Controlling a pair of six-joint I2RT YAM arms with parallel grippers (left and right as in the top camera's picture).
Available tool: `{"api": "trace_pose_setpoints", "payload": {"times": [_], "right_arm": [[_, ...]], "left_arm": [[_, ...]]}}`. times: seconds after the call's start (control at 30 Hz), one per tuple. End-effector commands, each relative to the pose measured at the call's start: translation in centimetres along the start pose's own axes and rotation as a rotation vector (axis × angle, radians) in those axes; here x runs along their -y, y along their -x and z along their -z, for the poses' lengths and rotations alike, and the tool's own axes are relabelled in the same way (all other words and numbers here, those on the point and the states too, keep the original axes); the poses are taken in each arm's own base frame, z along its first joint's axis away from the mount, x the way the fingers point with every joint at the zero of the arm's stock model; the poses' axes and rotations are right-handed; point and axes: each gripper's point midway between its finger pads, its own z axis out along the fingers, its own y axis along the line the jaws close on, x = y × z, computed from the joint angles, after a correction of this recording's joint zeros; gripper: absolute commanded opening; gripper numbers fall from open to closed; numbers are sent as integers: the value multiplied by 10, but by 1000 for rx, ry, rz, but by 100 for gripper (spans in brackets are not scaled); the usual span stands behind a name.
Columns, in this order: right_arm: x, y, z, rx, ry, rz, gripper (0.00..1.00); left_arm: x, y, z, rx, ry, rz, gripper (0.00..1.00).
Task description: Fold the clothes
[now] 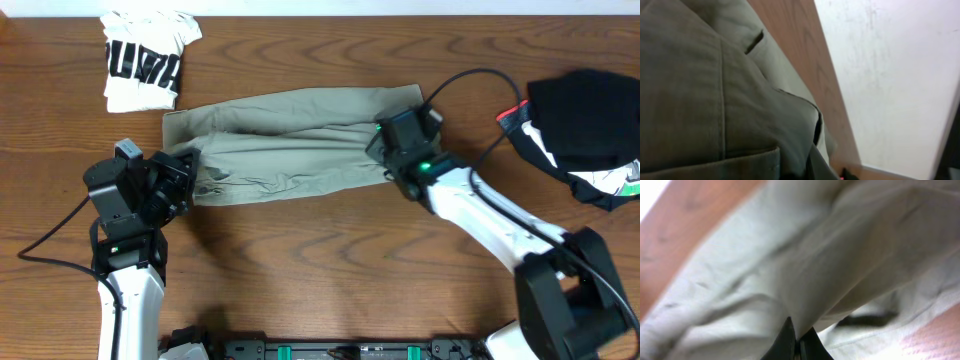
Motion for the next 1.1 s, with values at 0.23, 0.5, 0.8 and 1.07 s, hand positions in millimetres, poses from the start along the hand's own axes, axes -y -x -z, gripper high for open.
{"api": "trace_pose_setpoints", "payload": {"times": [0.23,0.5,0.8,1.07], "right_arm": [[3,80,6,226,32,-3,1],[-6,86,-28,287,76,26,1],[19,80,-67,322,-7,50,27],[8,98,-64,409,-40,377,73]], "left_arm": [[12,52,9,270,-3,51,6],[0,51,-28,356,80,5,6],[-19,57,-79,452,105,-61,24],[-63,51,-118,417,185,-176,54]]}}
